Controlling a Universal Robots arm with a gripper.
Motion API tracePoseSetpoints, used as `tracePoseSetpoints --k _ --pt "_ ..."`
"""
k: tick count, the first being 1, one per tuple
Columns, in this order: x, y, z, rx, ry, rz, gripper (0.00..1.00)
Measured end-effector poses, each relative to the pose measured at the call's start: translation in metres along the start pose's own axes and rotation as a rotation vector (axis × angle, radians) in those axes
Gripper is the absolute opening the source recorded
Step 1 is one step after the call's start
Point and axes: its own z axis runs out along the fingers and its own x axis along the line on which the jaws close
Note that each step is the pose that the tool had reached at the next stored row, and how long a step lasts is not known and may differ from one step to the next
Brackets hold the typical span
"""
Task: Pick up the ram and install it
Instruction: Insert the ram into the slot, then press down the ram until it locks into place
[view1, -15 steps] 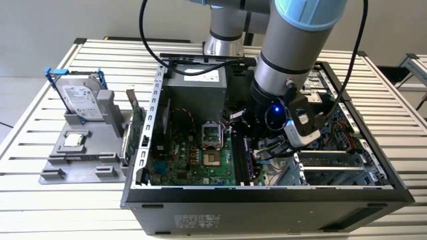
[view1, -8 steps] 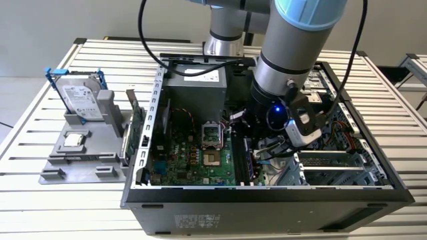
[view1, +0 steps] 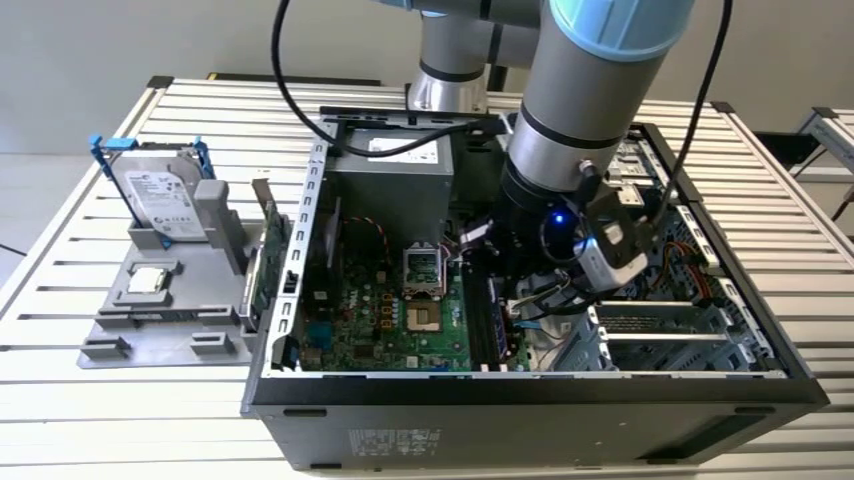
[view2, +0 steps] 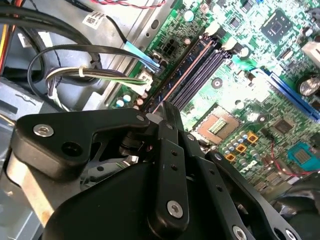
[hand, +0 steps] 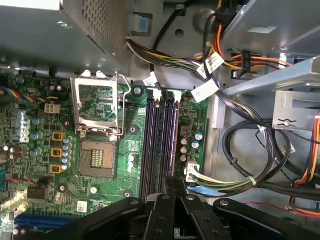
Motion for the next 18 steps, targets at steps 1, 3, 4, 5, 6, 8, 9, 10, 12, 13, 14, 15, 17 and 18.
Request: tracePoseSetpoints --k 1,3,4,5,6,8,9,10,12,13,14,15,17,18 --pt "0.0000 0.0000 0.0000 0.0001 0.0003 -0.011 0.00" --pt "0.0000 0.0000 0.0000 0.0001 0.0008 -0.034 0.00" --pt "0.0000 0.0000 0.0000 0.0002 0.0010 -0.045 0.00" --pt "0.0000 0.0000 0.0000 0.0004 0.0012 -0.057 0.00" --pt "0.0000 0.0000 0.0000 0.0004 0.0014 -0.069 0.00" --pt "0.0000 0.0000 0.0001 0.0005 0.0018 -0.104 0.00" --pt "0.0000 0.0000 0.0001 0.0006 0.0020 -0.122 0.00" --pt "0.0000 0.0000 0.0001 0.0007 0.0022 -0.140 0.00" --pt "0.0000 0.0000 0.0001 0.0009 0.0026 -0.173 0.00" --pt "0.0000 0.0000 0.0001 0.0010 0.0028 -0.191 0.00" --pt "0.0000 0.0000 0.0001 0.0012 0.0030 -0.209 0.00" --pt "0.0000 0.0000 0.0001 0.0012 0.0032 -0.226 0.00" --pt "0.0000 0.0000 0.0002 0.0014 0.0035 -0.262 0.00" --pt "0.0000 0.0000 0.0002 0.0015 0.0037 -0.281 0.00"
